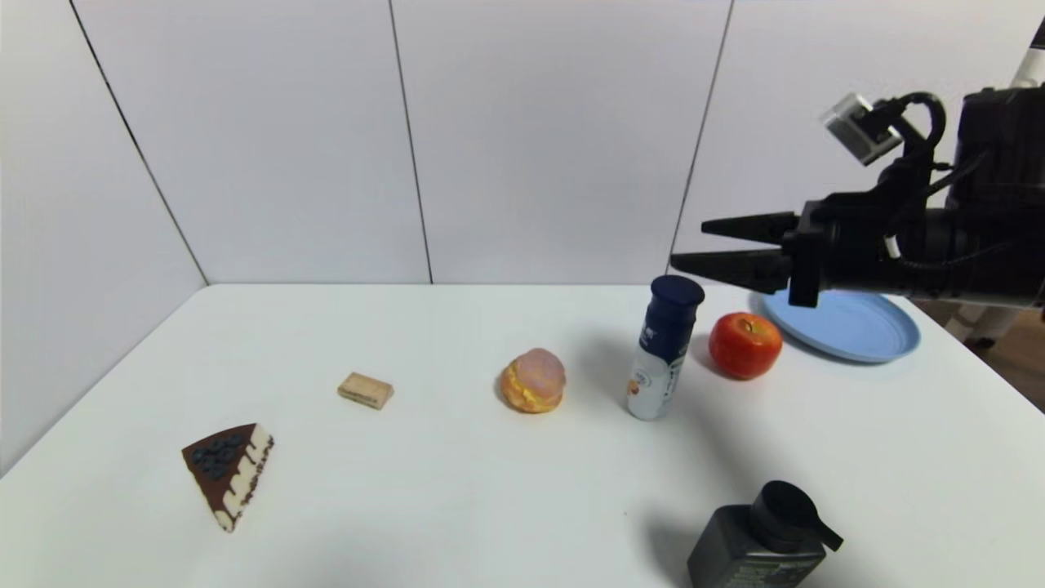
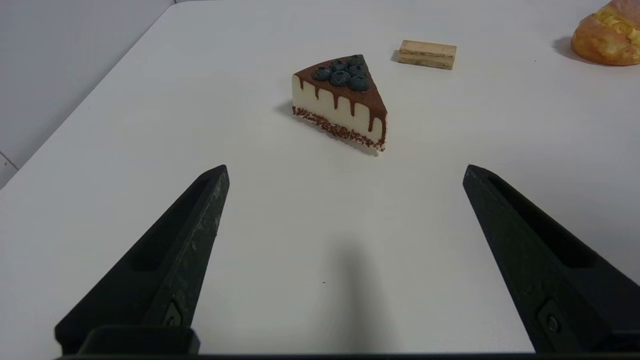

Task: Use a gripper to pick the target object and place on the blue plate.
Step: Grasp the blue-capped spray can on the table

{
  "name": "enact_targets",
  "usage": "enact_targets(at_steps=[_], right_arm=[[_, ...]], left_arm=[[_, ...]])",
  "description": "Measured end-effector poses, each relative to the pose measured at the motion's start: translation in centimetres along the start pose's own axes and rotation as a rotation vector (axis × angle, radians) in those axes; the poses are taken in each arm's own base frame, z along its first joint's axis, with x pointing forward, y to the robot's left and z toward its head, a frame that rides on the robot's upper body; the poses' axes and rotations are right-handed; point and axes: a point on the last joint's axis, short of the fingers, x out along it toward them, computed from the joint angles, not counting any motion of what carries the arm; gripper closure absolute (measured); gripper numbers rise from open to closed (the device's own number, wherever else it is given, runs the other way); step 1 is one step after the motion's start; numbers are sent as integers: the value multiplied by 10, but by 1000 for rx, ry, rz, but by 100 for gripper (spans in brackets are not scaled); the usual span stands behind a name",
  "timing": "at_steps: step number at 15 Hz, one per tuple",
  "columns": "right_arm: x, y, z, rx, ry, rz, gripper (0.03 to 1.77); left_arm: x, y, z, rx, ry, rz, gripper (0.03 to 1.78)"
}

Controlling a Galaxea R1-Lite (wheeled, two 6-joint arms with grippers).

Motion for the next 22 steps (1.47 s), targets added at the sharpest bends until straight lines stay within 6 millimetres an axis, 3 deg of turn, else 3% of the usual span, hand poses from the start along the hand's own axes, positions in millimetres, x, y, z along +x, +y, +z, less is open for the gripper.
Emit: enact_targets(at_steps=[5,13,22], right_arm=[[10,-3,-35,-23,-30,-1,10],[19,-9,-70,-59,-72,-14,10],[43,-20,-108,-33,9,2,10]], left_arm=[[0,0,0,0,0,0,12],[0,0,0,0,0,0,12],[0,0,0,0,0,0,12]])
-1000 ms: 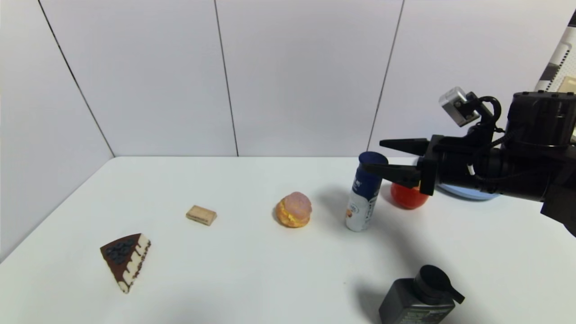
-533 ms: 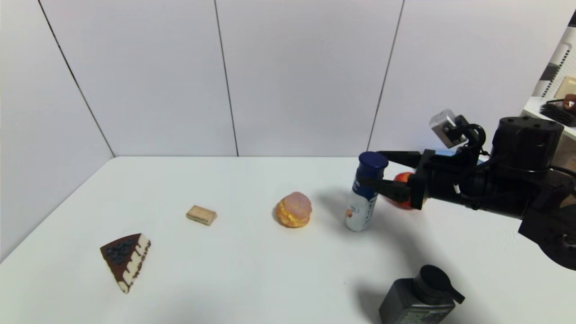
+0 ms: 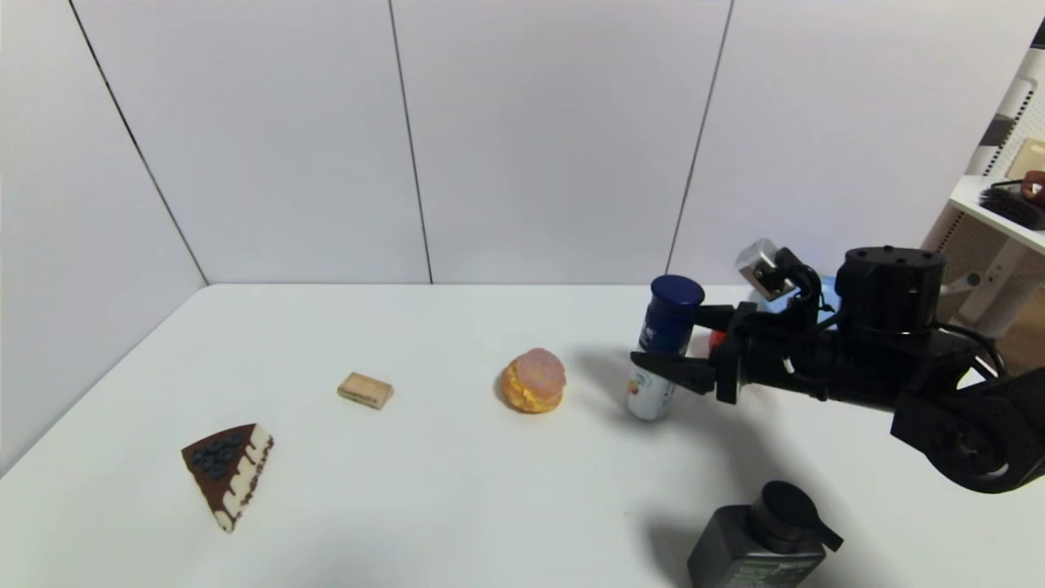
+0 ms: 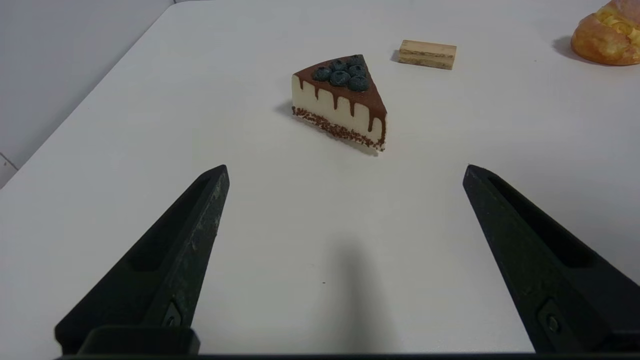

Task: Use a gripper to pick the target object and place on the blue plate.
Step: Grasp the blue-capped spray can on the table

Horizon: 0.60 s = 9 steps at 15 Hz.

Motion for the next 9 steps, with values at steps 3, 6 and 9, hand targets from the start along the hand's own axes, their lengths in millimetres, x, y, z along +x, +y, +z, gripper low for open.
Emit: enact_targets(at_steps=[3,6,9], right_arm=[[8,0,-5,-10,-9,10,10],[15,-3,-10,-23,-27,13,10],[22,-8,-15,-23,-33,12,10]], left_arm=[[0,0,0,0,0,0,12],[0,0,0,0,0,0,12],[0,0,0,0,0,0,12]])
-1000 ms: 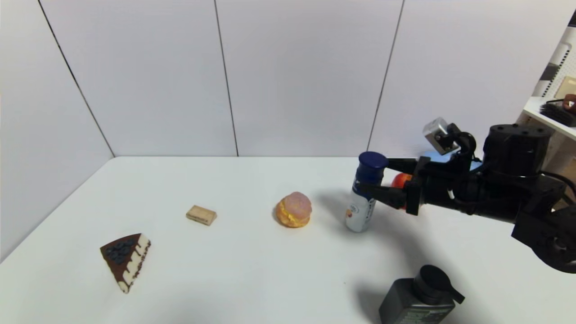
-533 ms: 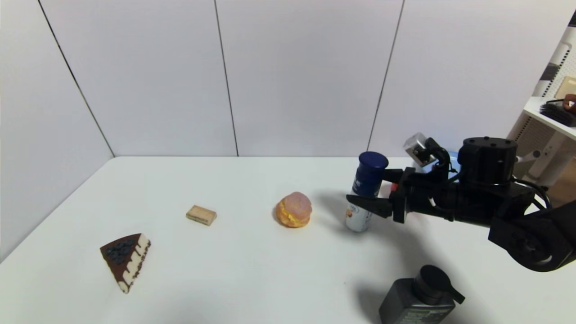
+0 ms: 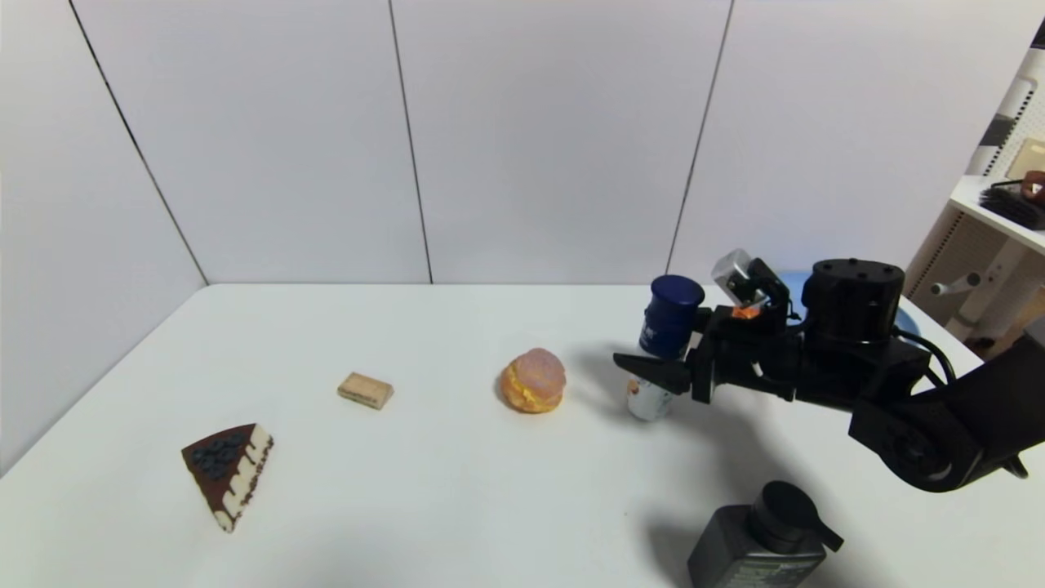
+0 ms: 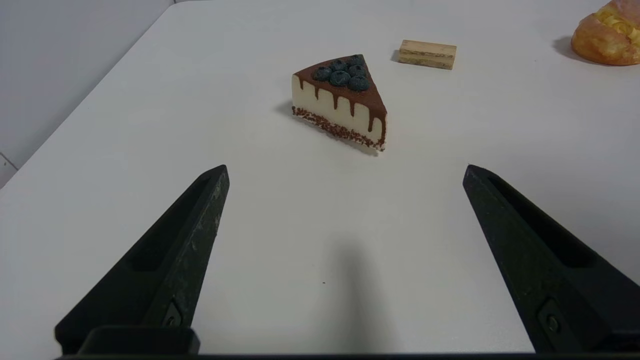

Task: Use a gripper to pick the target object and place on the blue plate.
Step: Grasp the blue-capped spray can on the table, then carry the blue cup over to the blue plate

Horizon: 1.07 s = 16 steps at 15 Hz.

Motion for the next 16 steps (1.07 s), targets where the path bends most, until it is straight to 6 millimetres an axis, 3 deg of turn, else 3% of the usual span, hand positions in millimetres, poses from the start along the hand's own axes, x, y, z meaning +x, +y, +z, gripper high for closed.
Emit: enact_targets(at_steps=[5,11,16], right_arm=[[6,-7,-4,1,-1,-6,10],[7,-8,-4,2,-1,-10,90],[4,-8,0,1,-9,-15,98]], left_arm=[[0,0,0,0,0,0,12],[0,0,0,0,0,0,12],[0,0,0,0,0,0,12]])
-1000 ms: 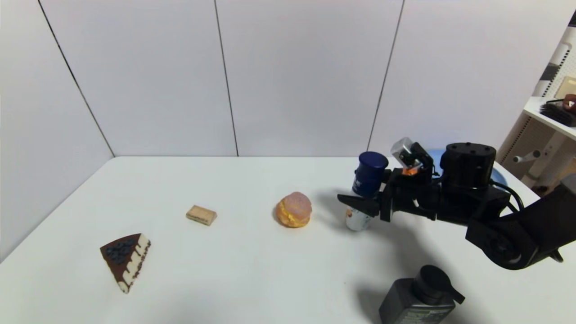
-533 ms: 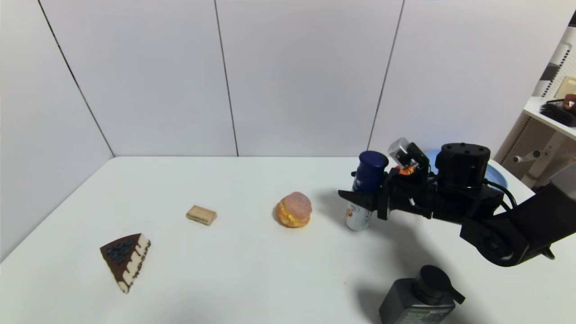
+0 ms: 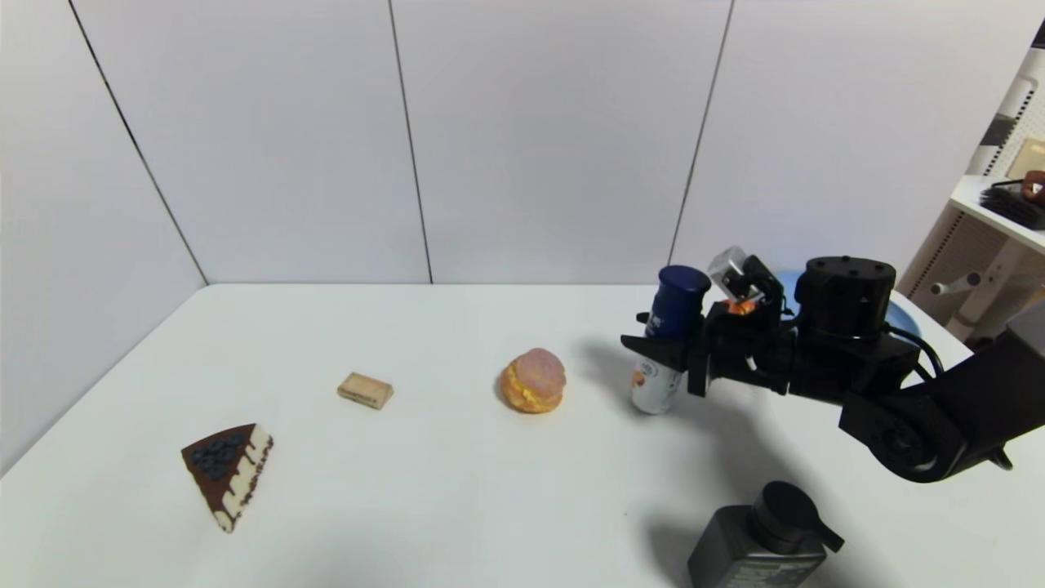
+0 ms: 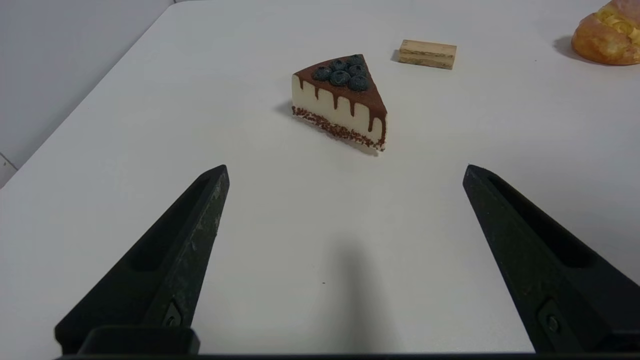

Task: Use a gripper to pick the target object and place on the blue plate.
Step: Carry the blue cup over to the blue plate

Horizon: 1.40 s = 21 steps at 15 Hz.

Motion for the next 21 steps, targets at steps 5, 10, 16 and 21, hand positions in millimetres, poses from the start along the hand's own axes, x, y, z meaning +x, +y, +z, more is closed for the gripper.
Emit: enact_targets(at_steps=[5,10,16,21], right_arm=[[-17,-5,27,14,-53,-38,98],[-66,-47,90,-8,-120,-209,98],[-106,-118,108,-73,-147,-419,98],[-117,-179,72,-101,-90,-524,98]], left_arm=[[0,0,0,0,0,0,12],[0,0,0,0,0,0,12],[0,0,0,0,0,0,12],[0,0,0,0,0,0,12]])
